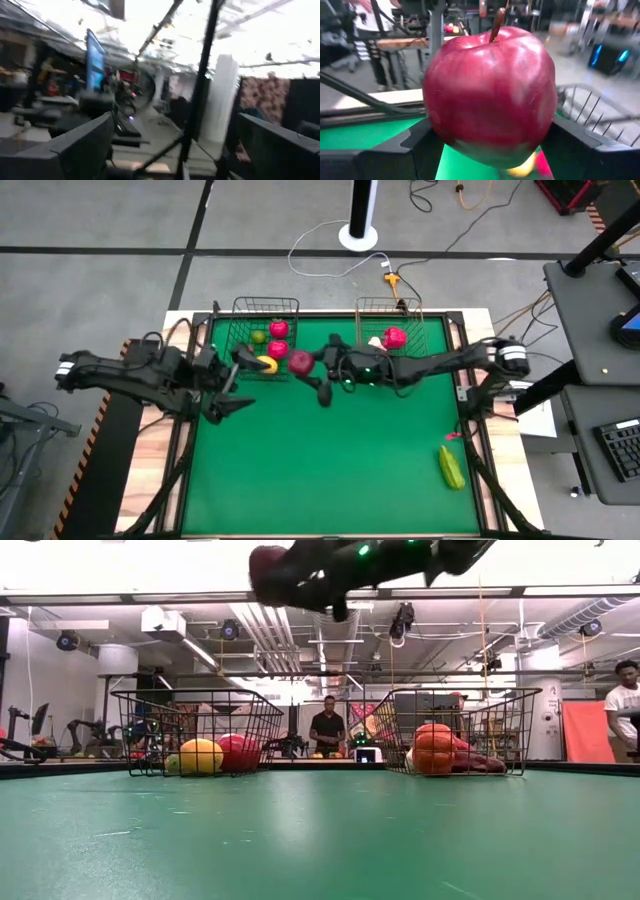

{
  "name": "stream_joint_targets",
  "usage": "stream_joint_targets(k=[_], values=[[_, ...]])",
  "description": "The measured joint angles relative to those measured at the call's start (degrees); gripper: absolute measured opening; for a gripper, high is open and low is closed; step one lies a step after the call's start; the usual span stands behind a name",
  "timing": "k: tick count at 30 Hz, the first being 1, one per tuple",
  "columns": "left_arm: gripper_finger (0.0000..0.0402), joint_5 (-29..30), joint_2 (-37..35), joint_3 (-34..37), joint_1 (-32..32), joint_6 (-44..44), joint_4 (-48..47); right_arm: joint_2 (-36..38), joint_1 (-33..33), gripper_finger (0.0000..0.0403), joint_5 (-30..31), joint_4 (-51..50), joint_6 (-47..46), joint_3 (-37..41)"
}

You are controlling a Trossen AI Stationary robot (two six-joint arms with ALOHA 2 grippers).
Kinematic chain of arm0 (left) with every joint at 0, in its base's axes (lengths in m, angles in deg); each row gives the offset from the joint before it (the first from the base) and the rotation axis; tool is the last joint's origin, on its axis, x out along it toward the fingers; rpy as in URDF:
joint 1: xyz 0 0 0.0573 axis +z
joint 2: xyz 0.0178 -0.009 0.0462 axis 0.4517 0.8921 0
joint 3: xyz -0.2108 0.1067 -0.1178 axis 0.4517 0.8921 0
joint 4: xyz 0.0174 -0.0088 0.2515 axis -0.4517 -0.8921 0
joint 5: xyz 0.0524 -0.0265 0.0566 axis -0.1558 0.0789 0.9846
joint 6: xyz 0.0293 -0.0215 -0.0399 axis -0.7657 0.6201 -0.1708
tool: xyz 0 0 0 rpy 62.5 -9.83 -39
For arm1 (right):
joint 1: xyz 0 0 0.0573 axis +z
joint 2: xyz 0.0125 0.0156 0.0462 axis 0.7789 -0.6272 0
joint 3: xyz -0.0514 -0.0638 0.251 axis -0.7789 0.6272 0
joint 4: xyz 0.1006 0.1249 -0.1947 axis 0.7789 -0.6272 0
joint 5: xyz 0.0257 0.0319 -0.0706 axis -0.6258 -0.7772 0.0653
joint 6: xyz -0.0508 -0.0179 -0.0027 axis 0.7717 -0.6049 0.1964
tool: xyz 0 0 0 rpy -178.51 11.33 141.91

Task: Sort produce into baskets
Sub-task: Put the apple into the black wire basket

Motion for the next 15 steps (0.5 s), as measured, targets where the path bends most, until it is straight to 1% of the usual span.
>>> stream_joint_targets(k=[4,7,11,15], values=[[0.04,1.4,-2.6,0.0,0.0,0.9,-0.3,-6.6,-2.3,0.0274,-0.3,5.8,8.7,-3.5],[0.04,1.4,-3.7,0.0,0.0,1.1,-0.6,-11.7,-4.0,0.0274,-1.0,8.7,11.9,-6.7],[0.04,1.4,-4.7,0.0,0.0,1.5,-2.2,-17.5,-6.2,0.0274,-1.3,7.2,10.3,-12.4],[0.04,1.5,-5.0,0.0,0.0,1.6,-3.6,-21.6,-7.7,0.0274,-1.3,0.6,7.5,-18.9]])
